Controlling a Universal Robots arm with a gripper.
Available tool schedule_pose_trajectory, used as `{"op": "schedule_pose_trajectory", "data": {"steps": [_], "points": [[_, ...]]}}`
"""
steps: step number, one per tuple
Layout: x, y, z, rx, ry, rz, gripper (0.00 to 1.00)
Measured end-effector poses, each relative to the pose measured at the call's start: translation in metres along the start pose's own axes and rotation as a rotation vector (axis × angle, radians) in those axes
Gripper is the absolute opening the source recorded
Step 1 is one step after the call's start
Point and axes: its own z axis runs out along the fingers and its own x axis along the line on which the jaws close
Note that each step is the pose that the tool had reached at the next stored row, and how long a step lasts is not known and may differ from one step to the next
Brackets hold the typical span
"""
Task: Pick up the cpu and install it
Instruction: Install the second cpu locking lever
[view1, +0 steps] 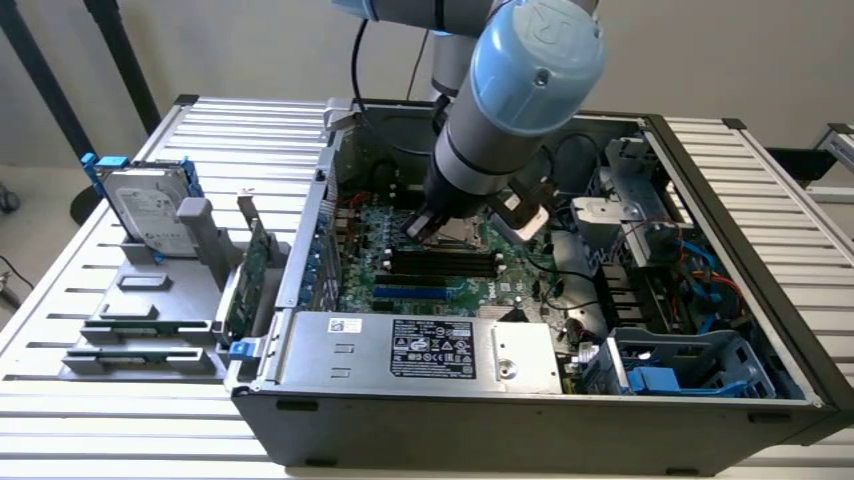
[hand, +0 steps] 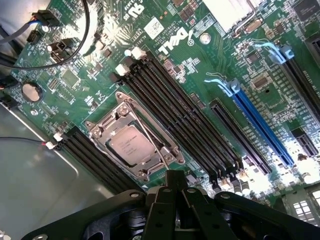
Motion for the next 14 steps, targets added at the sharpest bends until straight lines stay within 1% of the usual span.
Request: {"op": "schedule_pose_trajectory", "data": {"steps": [3,8,14], "points": [[-0.0005,-0.0018,0.0037,-0.0001,0.0004,0.000,0.11],[-0.0037,-0.0028,0.0076,-0.0010,-0.0006,0.000,0.11],[-0.0044,-0.0025,0.0089,-0.0011,-0.0017,-0.002,0.11]]}}
